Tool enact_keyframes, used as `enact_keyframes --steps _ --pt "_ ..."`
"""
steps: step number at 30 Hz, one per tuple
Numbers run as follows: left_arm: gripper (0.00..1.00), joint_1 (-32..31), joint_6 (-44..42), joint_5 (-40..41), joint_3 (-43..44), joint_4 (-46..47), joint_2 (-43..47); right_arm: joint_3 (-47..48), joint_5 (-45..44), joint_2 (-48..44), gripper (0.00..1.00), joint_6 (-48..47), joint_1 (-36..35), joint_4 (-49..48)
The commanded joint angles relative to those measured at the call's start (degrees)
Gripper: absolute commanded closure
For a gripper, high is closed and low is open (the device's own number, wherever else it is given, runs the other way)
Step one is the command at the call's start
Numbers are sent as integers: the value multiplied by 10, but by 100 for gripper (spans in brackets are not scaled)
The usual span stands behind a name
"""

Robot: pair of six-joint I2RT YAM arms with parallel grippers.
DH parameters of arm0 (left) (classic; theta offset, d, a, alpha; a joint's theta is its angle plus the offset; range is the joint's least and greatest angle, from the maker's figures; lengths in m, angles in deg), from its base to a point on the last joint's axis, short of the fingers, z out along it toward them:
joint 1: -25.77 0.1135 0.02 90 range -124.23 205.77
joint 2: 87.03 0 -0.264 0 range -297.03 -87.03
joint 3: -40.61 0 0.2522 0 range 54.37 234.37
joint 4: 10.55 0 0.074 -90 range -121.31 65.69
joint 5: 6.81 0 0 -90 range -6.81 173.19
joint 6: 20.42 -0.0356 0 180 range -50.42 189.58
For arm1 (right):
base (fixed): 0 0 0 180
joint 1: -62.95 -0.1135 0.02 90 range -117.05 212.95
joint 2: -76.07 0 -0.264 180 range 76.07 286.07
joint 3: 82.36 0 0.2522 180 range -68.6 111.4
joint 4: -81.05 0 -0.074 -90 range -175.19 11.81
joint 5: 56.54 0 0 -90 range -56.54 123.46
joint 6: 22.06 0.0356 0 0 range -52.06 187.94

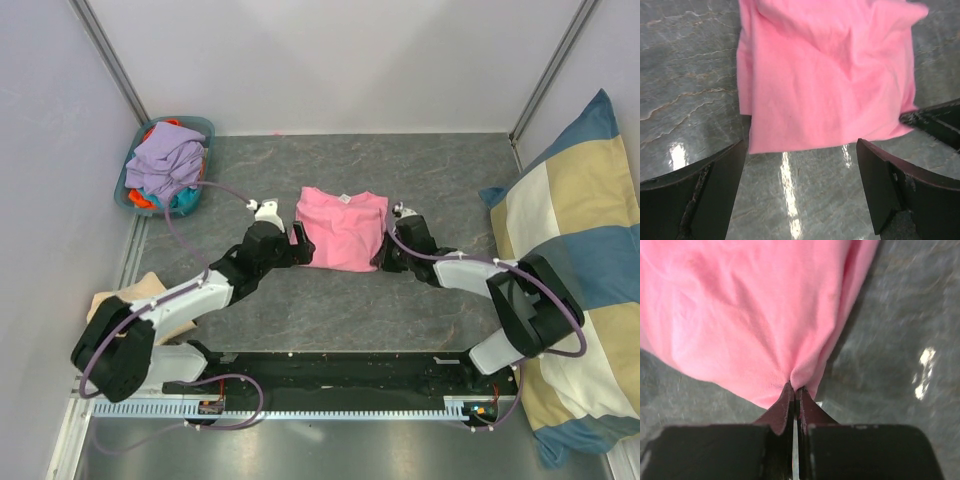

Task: Fold and stack the t-shirts
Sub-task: Fold the tshirt

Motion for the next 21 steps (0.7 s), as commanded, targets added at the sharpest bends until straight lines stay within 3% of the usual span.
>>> enact_keyframes --steps 1,8,13,18,21 --pt "2 -3 23 17 -13 -50 81 -43 -23 -49 100 36 -50 23" --pt "2 -2 34 50 -2 -158 174 -44 -79 -42 100 131 -189 3" --pt "1 -2 44 94 23 -228 232 17 -140 23 100 180 -286 -12" --pt "1 -1 32 122 35 -261 272 104 -206 99 100 239 -338 -19" --pt "1 -1 30 125 40 -275 279 166 -225 170 83 264 -363 -19"
